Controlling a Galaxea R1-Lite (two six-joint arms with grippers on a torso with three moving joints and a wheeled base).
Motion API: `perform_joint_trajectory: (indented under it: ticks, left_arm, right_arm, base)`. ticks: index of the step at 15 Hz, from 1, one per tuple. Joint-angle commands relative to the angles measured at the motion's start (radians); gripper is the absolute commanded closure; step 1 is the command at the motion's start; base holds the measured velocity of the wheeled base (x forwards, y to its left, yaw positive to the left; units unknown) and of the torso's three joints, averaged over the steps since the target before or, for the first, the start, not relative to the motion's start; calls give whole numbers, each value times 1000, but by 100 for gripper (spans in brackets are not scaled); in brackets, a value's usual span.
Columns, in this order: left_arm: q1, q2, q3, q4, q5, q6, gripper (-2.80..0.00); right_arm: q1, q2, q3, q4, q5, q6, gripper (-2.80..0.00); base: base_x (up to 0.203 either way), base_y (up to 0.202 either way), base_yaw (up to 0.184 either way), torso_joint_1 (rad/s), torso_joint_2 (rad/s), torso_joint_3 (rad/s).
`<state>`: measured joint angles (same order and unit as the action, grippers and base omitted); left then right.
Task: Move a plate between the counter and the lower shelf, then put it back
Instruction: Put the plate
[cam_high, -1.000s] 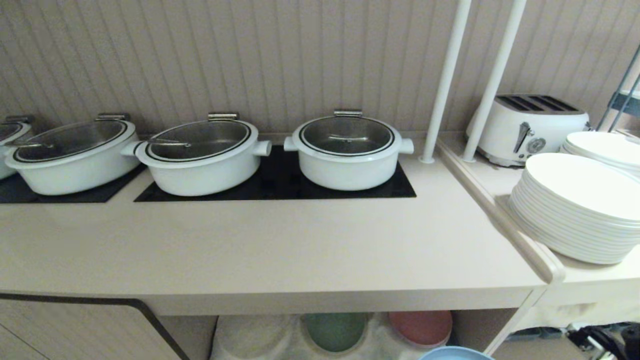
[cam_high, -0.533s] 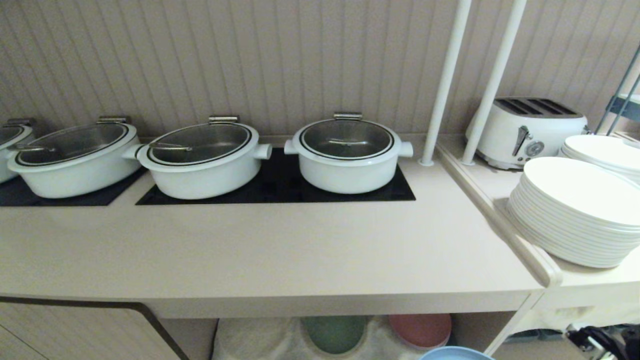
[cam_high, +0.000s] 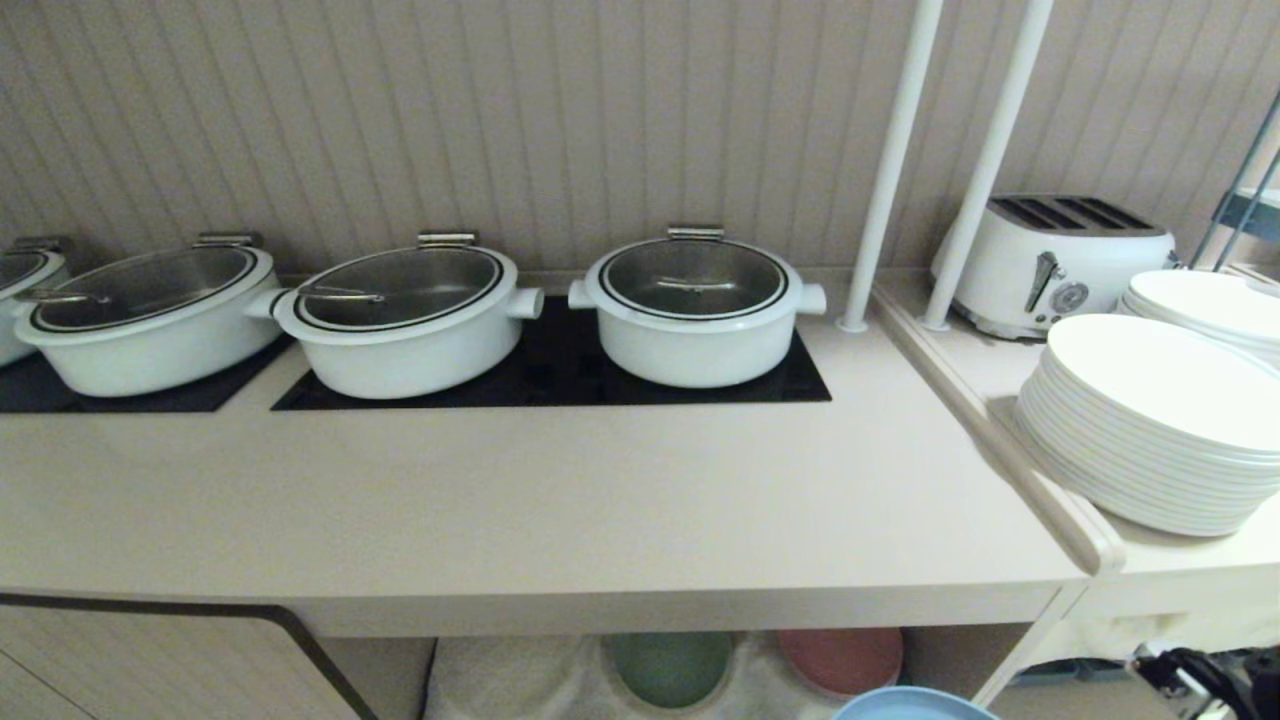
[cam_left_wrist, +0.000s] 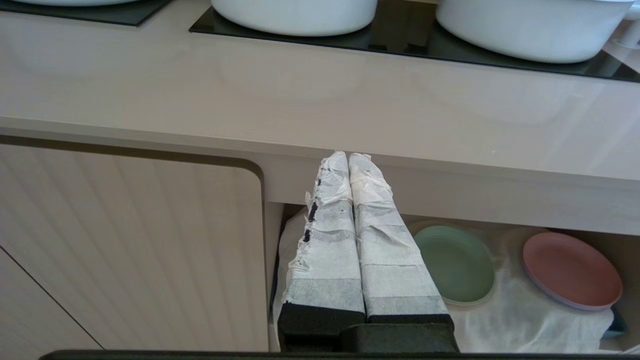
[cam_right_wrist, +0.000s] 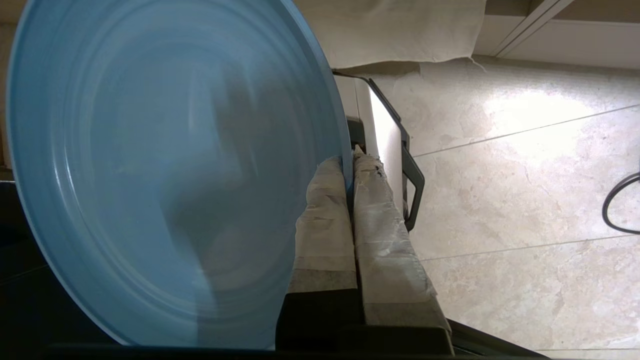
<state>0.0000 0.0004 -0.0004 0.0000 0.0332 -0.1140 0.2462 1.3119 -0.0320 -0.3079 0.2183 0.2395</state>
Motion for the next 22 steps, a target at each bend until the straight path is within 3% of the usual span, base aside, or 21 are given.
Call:
perform_joint_trajectory:
  ticks: [1, 11, 17, 22]
  left_arm:
    - [0, 0, 0, 0, 1, -1, 0]
    - [0, 0, -1, 0, 1, -1, 0]
    - [0, 0, 0, 0, 1, -1, 0]
    - [0, 0, 0, 0, 1, -1, 0]
  right_arm:
    - [-1, -15, -5, -1, 0, 1, 0]
    - [1, -58, -79, 17, 3, 7, 0]
    - [1, 92, -137, 14, -13, 5, 0]
    - [1, 140, -287, 121, -14, -10, 0]
  base:
    - [0, 0, 0, 0, 0, 0]
    - [0, 0, 0, 0, 0, 0]
    - [0, 0, 0, 0, 0, 0]
    - [0, 0, 0, 0, 0, 0]
